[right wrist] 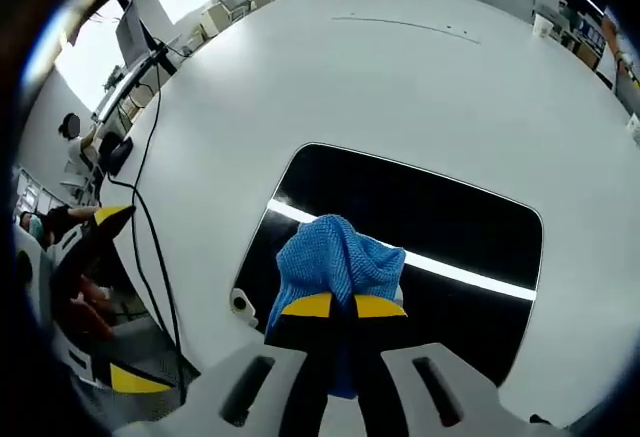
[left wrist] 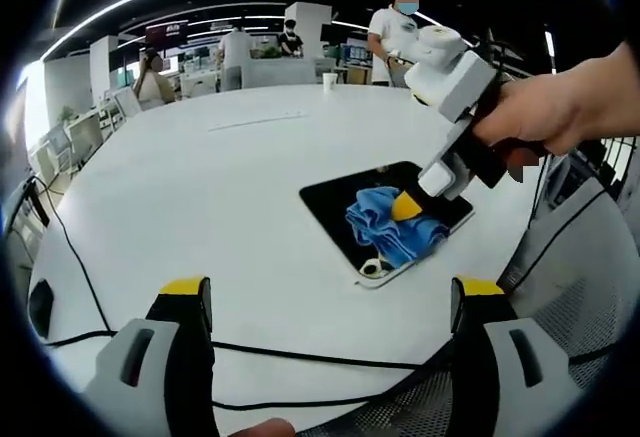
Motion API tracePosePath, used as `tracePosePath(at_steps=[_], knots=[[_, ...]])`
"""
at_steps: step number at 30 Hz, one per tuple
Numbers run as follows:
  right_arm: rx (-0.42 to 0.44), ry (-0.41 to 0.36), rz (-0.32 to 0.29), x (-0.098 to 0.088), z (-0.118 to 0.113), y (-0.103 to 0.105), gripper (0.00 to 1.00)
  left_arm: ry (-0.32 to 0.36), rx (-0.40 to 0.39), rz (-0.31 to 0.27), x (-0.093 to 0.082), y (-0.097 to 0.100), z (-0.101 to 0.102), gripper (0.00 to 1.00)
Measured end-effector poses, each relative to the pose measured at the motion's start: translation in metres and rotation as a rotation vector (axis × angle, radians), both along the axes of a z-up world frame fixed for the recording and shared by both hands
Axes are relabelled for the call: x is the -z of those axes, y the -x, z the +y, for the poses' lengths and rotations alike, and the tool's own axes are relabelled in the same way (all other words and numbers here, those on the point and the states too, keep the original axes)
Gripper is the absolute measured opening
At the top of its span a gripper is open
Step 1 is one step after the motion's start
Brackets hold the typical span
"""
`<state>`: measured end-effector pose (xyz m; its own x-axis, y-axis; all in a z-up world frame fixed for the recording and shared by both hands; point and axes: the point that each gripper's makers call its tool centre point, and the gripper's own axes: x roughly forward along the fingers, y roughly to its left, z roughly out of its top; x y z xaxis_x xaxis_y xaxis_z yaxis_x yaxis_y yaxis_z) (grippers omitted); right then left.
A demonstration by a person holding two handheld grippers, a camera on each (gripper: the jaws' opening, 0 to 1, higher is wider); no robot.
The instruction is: Wipe the mirror surface with the cleaning cloth until all visible marks leave the cleaned area.
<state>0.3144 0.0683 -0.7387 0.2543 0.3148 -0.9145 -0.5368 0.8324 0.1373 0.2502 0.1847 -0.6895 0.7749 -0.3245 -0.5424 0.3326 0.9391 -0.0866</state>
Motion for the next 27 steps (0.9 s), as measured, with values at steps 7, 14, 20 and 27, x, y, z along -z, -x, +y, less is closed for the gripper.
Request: tracePosePath(at_steps=[7, 14, 20, 27], knots=[[0.008, -0.013, 0.011, -0.001, -0.003, 0.014, 0.0, -0.014, -0.012, -0.02, -0.003, -0.002, 0.003, 0.99], [0.01, -0.025, 0.01, 0.002, -0.004, 0.016, 0.0, -0.021, -0.018, -0.019, -0.004, -0.002, 0.005, 0.99], [0.002, -0.025, 0.039, 0.001, -0.005, 0.027, 0.0, -0.023, -0.015, -0.018, -0.004, -0.002, 0.004, 0.99], [-0.011, -0.015, 0.034, 0.003, -0.004, 0.028, 0.0, -0.03, -0.002, -0.012, -0.003, 0.0, 0.003, 0.99]])
